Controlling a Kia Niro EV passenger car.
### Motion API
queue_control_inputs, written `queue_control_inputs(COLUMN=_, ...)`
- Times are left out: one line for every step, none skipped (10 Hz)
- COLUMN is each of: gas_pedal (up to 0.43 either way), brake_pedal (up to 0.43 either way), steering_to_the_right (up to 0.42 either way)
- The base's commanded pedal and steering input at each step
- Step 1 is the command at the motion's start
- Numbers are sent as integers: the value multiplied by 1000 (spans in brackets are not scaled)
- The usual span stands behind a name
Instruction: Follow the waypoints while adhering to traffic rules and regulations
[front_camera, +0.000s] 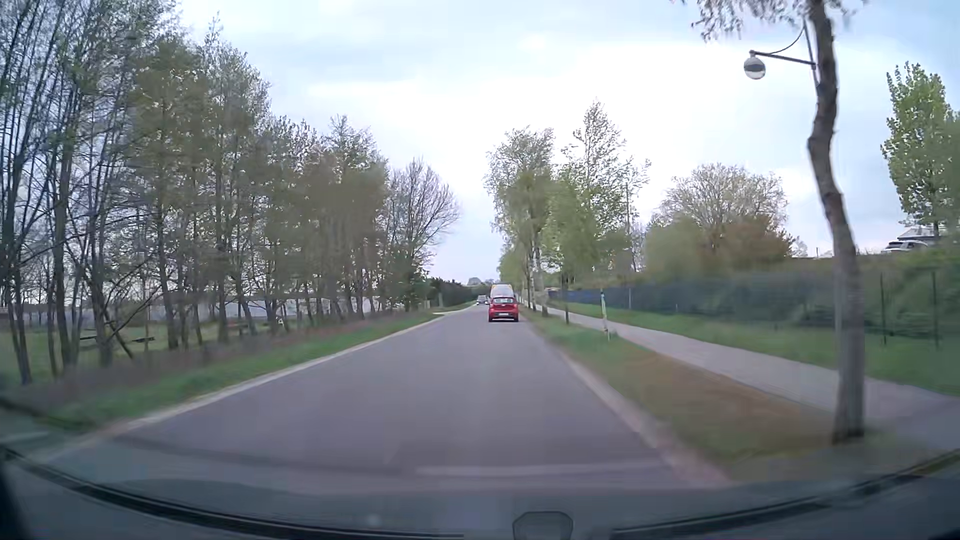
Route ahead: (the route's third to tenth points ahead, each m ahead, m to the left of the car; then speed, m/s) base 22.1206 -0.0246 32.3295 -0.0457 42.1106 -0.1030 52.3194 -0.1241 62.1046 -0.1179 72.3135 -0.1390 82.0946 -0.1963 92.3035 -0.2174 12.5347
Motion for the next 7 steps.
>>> queue_control_inputs(gas_pedal=177, brake_pedal=0, steering_to_the_right=-3)
queue_control_inputs(gas_pedal=169, brake_pedal=0, steering_to_the_right=-2)
queue_control_inputs(gas_pedal=169, brake_pedal=0, steering_to_the_right=-2)
queue_control_inputs(gas_pedal=157, brake_pedal=0, steering_to_the_right=-2)
queue_control_inputs(gas_pedal=157, brake_pedal=0, steering_to_the_right=-1)
queue_control_inputs(gas_pedal=157, brake_pedal=0, steering_to_the_right=-1)
queue_control_inputs(gas_pedal=157, brake_pedal=0, steering_to_the_right=-1)
